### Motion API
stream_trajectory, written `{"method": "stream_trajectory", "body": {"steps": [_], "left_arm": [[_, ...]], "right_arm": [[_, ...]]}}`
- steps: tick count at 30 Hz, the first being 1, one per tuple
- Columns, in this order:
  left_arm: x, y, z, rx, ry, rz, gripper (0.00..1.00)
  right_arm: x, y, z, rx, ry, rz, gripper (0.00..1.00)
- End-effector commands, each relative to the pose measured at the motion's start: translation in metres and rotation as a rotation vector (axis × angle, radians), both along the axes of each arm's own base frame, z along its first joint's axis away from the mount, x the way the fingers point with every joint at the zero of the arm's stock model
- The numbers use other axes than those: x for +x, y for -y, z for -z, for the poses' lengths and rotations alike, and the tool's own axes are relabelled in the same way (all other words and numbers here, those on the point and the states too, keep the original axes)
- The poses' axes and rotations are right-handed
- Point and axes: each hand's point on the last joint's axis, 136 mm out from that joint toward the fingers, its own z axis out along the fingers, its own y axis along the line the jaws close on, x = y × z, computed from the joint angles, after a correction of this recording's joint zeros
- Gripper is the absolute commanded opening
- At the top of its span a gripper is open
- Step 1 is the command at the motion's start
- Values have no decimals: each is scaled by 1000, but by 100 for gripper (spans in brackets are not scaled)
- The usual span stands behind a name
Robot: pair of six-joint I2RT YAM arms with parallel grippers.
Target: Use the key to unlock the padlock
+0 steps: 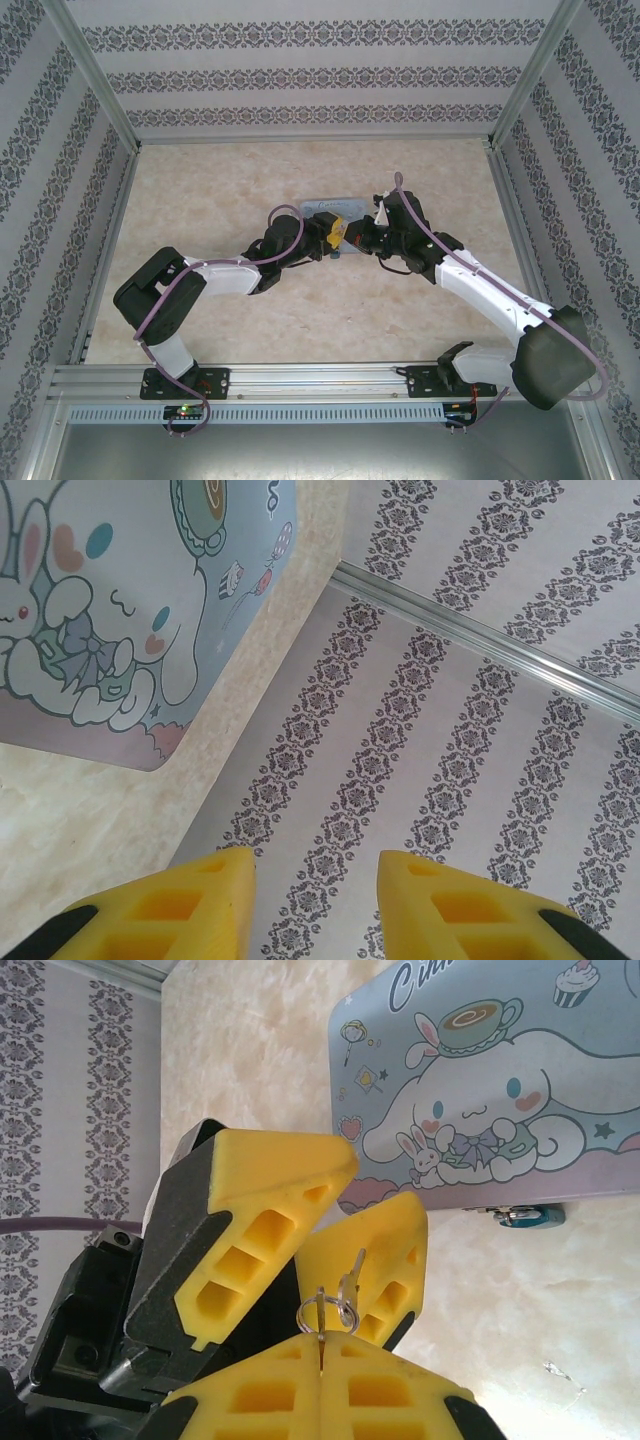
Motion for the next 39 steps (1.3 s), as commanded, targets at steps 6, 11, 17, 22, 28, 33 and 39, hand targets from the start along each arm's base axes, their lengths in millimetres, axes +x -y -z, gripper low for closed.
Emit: {"method": "stream_trajectory", "body": {"steps": [6,11,17,22,28,33,39], "left_arm": [[-4,3,-10,-23,34,0,31],[-3,3,-9,-20,33,0,29],[-4,3,-9,-17,35,2,25],[-4,3,-10,-13,35,5,19],[-4,3,-9,-2,37,7,7],[-4,0,-7,35,62,5,0],[5,-14,-16,192,237,36,0]], "right_arm": [[2,7,-2,5,9,26,0],[2,7,-1,3,9,29,0],[2,9,0,2,6,31,0],[2,9,1,3,4,34,0],[3,10,1,3,3,35,0],[1,16,2,-4,5,44,9],[-6,50,5,1,14,128,59]]}}
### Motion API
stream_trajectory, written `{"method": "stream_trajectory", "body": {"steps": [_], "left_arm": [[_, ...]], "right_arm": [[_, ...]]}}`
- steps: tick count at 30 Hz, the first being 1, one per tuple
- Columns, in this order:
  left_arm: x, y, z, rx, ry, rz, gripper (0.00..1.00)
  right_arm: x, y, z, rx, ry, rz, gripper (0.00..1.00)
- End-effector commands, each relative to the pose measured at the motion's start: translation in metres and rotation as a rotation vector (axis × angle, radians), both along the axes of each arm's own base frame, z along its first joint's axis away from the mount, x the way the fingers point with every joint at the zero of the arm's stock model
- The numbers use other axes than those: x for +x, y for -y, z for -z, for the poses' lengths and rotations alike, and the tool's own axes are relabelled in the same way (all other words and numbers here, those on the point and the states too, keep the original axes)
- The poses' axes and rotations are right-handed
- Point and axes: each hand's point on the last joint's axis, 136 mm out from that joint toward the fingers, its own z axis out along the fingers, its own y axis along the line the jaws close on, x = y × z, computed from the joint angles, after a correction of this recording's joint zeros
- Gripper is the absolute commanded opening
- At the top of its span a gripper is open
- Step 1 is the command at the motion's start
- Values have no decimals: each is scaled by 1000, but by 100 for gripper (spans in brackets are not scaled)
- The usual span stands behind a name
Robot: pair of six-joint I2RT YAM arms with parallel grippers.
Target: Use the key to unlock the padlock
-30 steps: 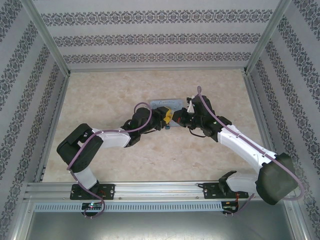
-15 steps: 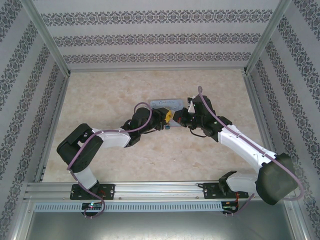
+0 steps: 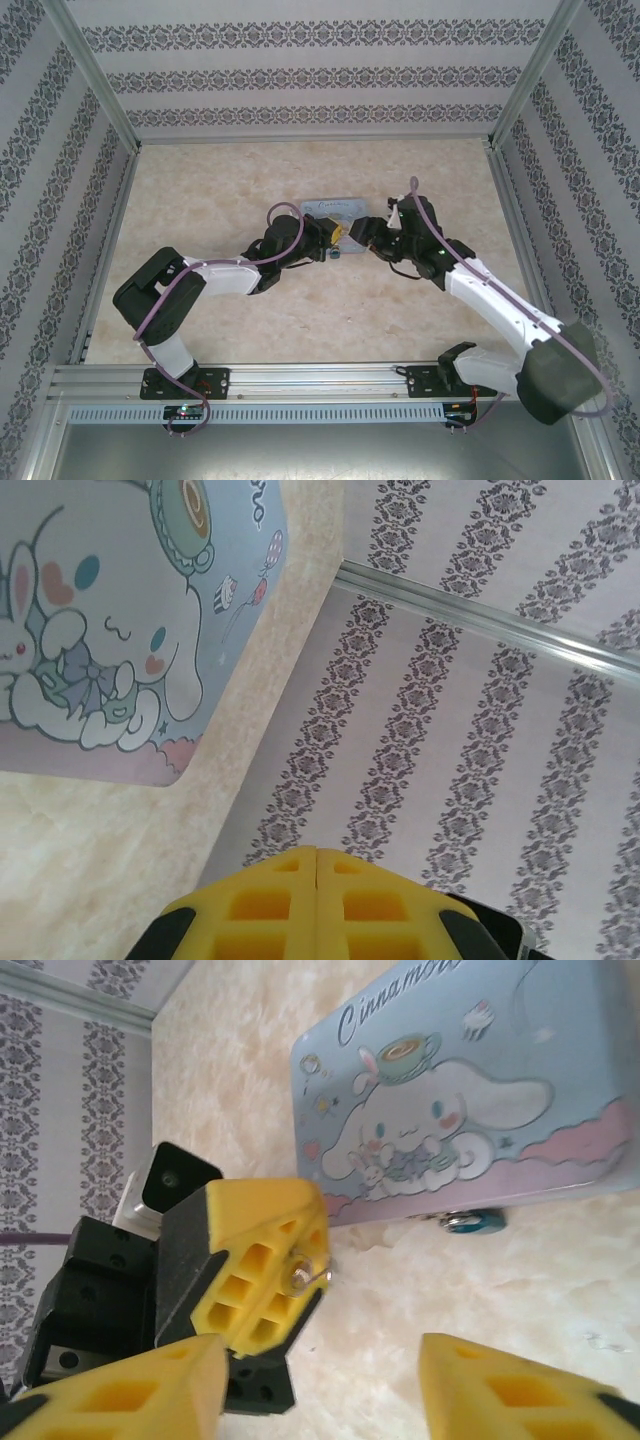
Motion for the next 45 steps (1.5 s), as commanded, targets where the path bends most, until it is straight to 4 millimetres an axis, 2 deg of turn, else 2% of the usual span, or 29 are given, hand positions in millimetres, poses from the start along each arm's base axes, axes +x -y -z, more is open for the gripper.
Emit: {"method": "stream_trajectory", "body": {"steps": [1,3,9,14,21,26,31,37,45], "left_arm": [[6,-12,-20,119,179,29,0],[9,-11,-31,172,269,68,0],[13,-6,-63,361,555,218,0],[12,-7,-86,482,729,253,0],[6,-4,-112,439,828,250,0],[9,-9,-116,365,800,184,0],[19,-19,-112,242,723,62,0],[27,-24,-106,119,657,-19,0],[28,-23,-103,88,622,-46,0]], "right_arm": [[-5,20,3,1,5,48,62],[-5,28,2,10,15,63,66],[6,36,-17,63,102,62,70],[19,29,-38,127,186,43,70],[34,11,-67,278,292,2,64],[37,2,-79,354,341,0,63],[40,-12,-78,405,339,5,60],[45,-25,-84,432,365,8,52],[52,-36,-82,447,364,8,47]]}}
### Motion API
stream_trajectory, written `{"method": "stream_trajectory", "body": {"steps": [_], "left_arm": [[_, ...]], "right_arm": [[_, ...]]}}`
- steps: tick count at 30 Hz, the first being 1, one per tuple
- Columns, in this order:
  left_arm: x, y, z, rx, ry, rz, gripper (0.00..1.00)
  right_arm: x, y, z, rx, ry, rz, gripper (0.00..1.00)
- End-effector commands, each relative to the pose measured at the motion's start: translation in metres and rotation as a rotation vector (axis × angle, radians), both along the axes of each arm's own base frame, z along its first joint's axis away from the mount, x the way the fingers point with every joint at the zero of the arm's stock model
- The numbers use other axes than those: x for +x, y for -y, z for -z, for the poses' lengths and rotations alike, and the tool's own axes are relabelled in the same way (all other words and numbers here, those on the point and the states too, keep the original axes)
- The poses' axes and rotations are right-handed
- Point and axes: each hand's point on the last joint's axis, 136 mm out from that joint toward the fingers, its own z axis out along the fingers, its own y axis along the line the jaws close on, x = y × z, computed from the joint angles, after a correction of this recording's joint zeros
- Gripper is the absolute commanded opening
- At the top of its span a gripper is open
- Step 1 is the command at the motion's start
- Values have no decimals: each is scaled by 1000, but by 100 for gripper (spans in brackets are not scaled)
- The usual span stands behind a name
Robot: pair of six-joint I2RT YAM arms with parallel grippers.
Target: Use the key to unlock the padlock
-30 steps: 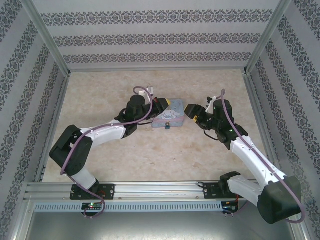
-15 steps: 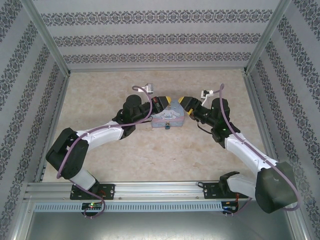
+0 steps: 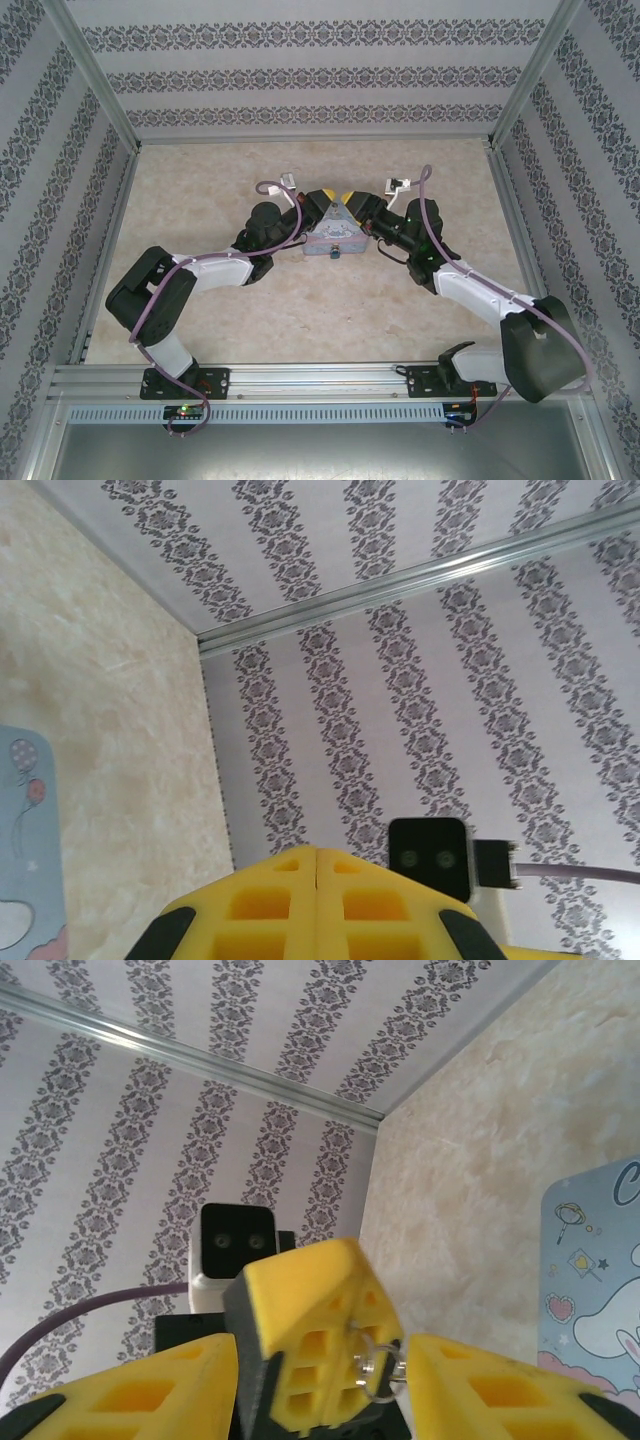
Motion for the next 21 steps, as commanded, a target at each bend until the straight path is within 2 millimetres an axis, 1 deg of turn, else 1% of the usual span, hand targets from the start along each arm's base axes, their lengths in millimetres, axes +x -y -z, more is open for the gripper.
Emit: {"method": "stream_trajectory", "body": {"steps": [1,7,15,16,21], "left_arm": [[-1,-2,-19,-84,36,-16,0],[-1,1,-18,-96,27,-16,0],[-2,3,-16,-92,22,-16,0],[-2,3,-16,-92,21,-18,0],[-1,3,-15,-96,17,-22,0]], "right_arm": [[6,-4,-18,33,62,15,47],[7,-10,-20,40,68,-1,42],[6,-16,-15,39,52,-21,37],[6,-17,-20,48,73,-23,37],[7,-20,-20,56,69,-29,34]]}}
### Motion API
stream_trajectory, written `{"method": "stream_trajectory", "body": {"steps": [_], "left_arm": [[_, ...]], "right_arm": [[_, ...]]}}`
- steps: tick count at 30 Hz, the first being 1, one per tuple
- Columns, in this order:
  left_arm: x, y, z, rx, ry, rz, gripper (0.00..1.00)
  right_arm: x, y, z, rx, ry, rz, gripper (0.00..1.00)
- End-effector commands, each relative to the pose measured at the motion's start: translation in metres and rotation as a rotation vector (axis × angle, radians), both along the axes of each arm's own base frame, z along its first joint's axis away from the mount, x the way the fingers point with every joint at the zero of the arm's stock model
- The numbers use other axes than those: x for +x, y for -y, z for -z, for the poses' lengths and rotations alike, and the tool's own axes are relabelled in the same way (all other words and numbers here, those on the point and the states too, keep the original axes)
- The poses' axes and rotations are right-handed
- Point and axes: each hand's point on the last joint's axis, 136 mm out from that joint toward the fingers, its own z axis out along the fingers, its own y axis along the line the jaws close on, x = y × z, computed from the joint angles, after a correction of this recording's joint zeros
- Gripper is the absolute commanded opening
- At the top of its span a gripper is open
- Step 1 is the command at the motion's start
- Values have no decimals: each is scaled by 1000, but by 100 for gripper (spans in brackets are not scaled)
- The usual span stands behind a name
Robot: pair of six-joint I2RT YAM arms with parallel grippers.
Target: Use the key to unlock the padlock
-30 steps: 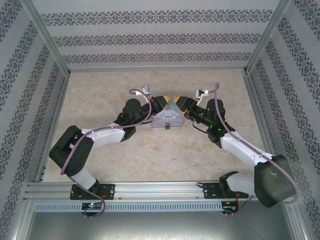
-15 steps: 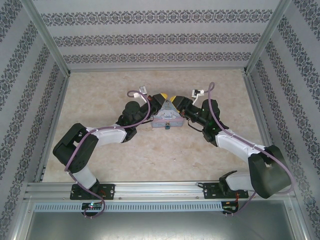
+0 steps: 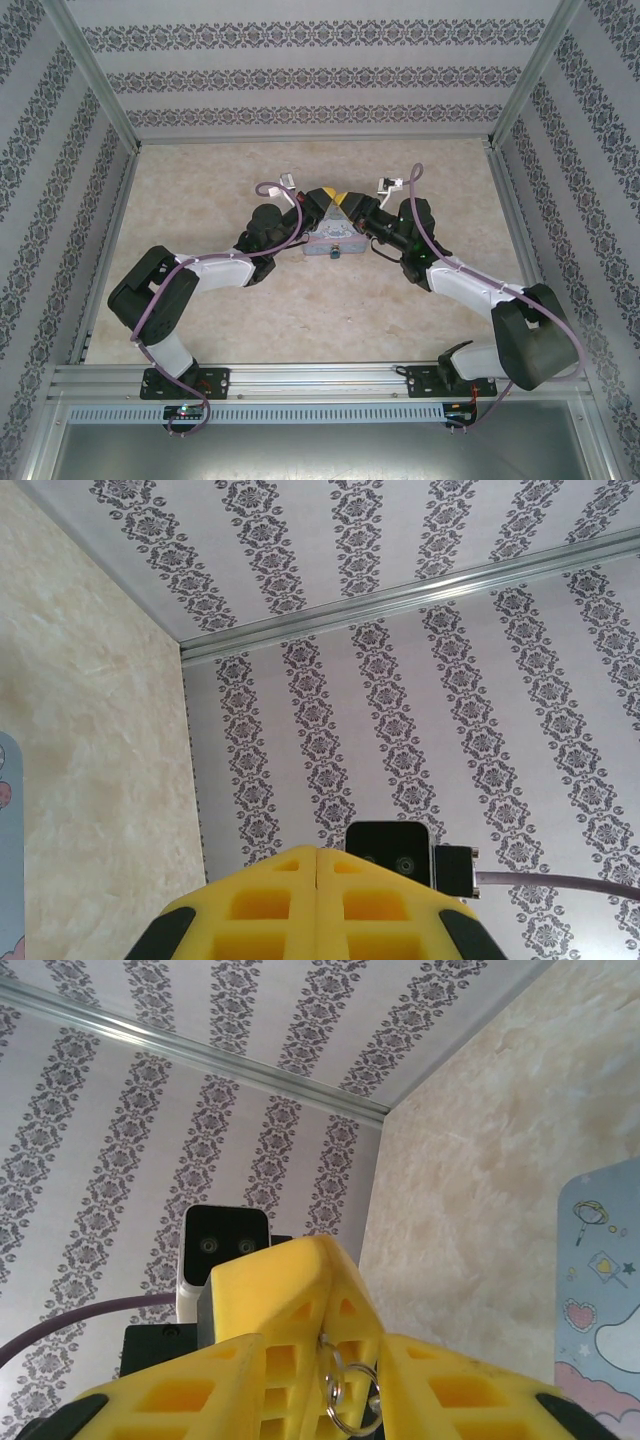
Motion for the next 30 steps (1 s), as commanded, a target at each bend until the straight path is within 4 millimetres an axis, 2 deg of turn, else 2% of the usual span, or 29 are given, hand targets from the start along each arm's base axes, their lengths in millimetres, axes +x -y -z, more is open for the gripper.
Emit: {"method": "stream_trajectory", "body": {"steps": [1,8,17,30], "left_arm": [[-2,2,-10,-39,32,-5,0],[-2,-1,-7,-46,19,-21,0],[0,-3,-5,-64,5,-39,0],[-5,3,-8,-74,10,-23,0]], "right_arm": [[3,-6,-23,47,61,-11,34],[1,-13,-21,59,55,-24,29],[-3,-9,-12,54,41,-12,23],[4,-11,-4,50,15,-7,22]]}}
